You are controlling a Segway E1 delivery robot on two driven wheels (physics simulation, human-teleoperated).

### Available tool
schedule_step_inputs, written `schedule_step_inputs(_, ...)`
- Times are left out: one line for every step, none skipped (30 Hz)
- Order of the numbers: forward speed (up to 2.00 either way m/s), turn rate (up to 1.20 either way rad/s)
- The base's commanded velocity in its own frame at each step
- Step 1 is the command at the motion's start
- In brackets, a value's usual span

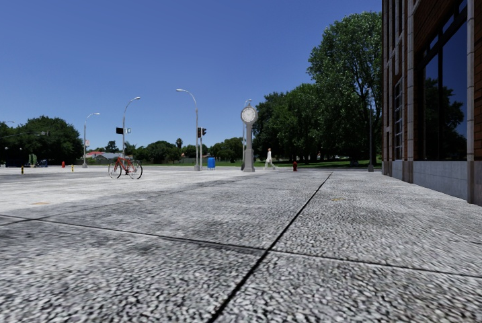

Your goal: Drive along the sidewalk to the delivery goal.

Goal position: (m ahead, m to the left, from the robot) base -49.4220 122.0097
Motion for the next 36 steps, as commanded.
schedule_step_inputs(0.00, 0.00)
schedule_step_inputs(0.00, 0.00)
schedule_step_inputs(0.00, 0.00)
schedule_step_inputs(0.00, 0.00)
schedule_step_inputs(0.00, 0.00)
schedule_step_inputs(0.00, 0.00)
schedule_step_inputs(0.00, 0.00)
schedule_step_inputs(0.00, 0.00)
schedule_step_inputs(0.00, 0.00)
schedule_step_inputs(0.00, 0.00)
schedule_step_inputs(0.00, 0.00)
schedule_step_inputs(0.00, 0.00)
schedule_step_inputs(0.00, 0.00)
schedule_step_inputs(0.00, 0.00)
schedule_step_inputs(0.00, 0.00)
schedule_step_inputs(0.00, 0.00)
schedule_step_inputs(0.00, 0.00)
schedule_step_inputs(0.00, 0.00)
schedule_step_inputs(0.00, 0.00)
schedule_step_inputs(0.00, 0.00)
schedule_step_inputs(0.00, 0.00)
schedule_step_inputs(0.00, 0.00)
schedule_step_inputs(0.00, 0.00)
schedule_step_inputs(0.00, 0.00)
schedule_step_inputs(0.00, 0.00)
schedule_step_inputs(0.00, 0.00)
schedule_step_inputs(0.00, 0.00)
schedule_step_inputs(0.00, 0.00)
schedule_step_inputs(0.00, 0.00)
schedule_step_inputs(0.00, 0.00)
schedule_step_inputs(0.00, 0.14)
schedule_step_inputs(0.00, 0.54)
schedule_step_inputs(0.00, 0.67)
schedule_step_inputs(0.00, 0.67)
schedule_step_inputs(0.00, 0.72)
schedule_step_inputs(0.00, 0.73)
